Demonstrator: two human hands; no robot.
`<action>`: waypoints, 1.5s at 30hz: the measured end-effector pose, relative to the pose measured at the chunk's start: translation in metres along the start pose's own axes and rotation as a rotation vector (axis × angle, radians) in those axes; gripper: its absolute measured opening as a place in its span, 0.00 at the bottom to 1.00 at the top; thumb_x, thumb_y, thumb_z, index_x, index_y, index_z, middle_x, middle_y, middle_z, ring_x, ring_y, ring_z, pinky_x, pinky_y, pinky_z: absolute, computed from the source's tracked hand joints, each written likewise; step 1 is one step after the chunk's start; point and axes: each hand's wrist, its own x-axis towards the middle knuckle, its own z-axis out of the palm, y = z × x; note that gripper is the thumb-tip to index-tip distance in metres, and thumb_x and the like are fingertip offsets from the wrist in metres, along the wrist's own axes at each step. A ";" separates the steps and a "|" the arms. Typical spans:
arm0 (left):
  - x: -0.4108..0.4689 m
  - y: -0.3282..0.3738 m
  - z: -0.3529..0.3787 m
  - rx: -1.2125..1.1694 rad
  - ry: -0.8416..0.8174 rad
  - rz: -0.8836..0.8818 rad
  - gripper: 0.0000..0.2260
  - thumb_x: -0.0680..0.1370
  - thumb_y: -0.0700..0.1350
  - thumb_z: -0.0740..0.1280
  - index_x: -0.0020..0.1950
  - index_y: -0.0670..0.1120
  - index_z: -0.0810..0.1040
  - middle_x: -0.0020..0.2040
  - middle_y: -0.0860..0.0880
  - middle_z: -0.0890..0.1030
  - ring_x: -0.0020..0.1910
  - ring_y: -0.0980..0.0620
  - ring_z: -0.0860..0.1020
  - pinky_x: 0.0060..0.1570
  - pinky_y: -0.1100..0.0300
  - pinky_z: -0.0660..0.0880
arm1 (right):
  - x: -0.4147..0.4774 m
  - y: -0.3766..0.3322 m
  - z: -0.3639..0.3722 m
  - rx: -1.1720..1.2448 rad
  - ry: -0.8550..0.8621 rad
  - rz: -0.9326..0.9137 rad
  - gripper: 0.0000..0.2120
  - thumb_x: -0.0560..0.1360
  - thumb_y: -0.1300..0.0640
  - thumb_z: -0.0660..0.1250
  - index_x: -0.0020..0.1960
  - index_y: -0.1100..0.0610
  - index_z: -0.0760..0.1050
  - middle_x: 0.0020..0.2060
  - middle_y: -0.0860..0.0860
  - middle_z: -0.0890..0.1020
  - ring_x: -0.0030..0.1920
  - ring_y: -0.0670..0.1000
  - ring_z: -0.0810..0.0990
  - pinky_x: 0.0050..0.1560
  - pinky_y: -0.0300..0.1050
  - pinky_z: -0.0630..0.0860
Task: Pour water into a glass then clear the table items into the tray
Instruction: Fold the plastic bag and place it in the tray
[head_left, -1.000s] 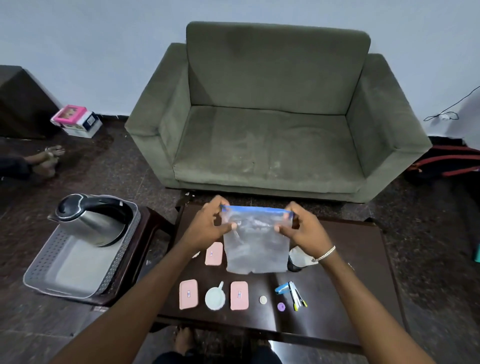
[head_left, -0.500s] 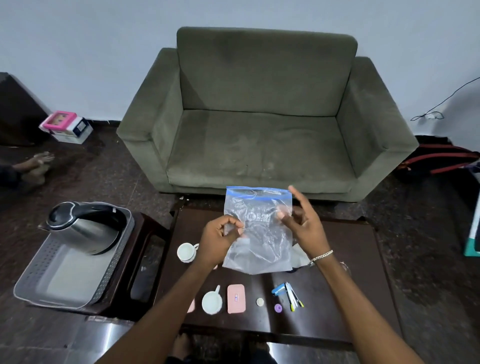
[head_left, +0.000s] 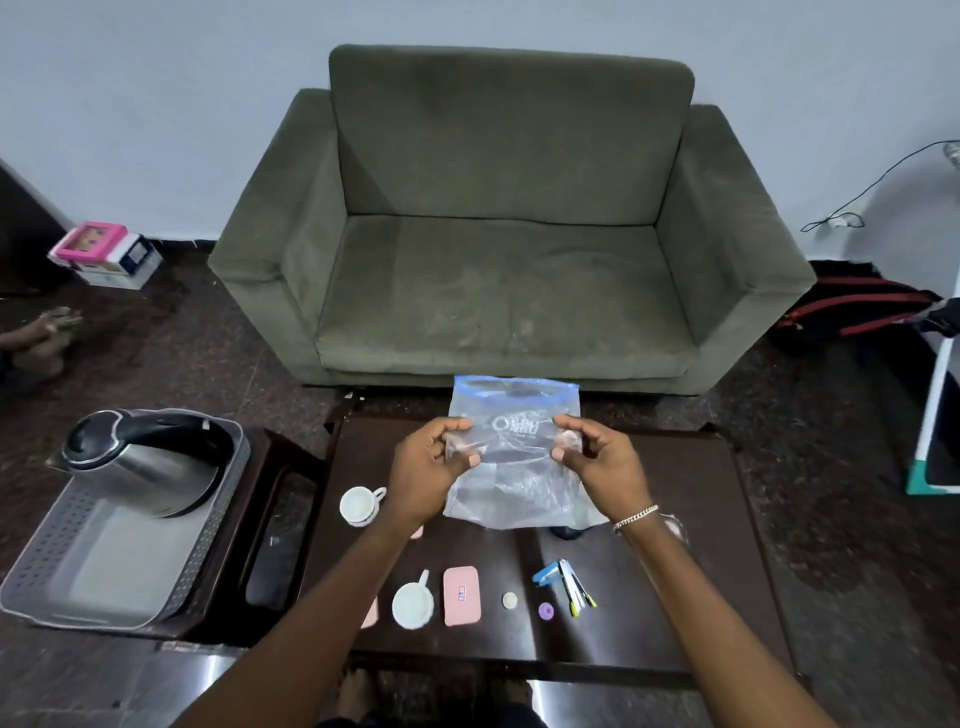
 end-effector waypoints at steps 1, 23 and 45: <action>-0.002 0.001 0.002 0.044 0.027 0.003 0.16 0.71 0.32 0.78 0.56 0.45 0.83 0.54 0.46 0.86 0.52 0.45 0.84 0.59 0.52 0.80 | 0.000 0.001 0.000 -0.041 0.022 0.002 0.18 0.72 0.70 0.74 0.60 0.57 0.82 0.56 0.51 0.85 0.53 0.46 0.81 0.59 0.39 0.76; -0.016 0.011 0.020 0.085 -0.022 0.183 0.16 0.72 0.43 0.78 0.55 0.49 0.76 0.49 0.53 0.82 0.47 0.52 0.81 0.50 0.56 0.76 | -0.001 0.001 0.015 -0.063 0.210 -0.090 0.05 0.81 0.63 0.63 0.54 0.55 0.75 0.41 0.46 0.78 0.39 0.45 0.73 0.45 0.44 0.72; -0.010 0.002 0.003 0.289 -0.260 0.156 0.26 0.70 0.35 0.79 0.67 0.49 0.80 0.64 0.51 0.80 0.65 0.59 0.76 0.65 0.69 0.69 | 0.002 -0.003 -0.007 -0.113 -0.348 0.016 0.20 0.70 0.71 0.75 0.59 0.57 0.84 0.54 0.53 0.83 0.55 0.45 0.82 0.57 0.35 0.76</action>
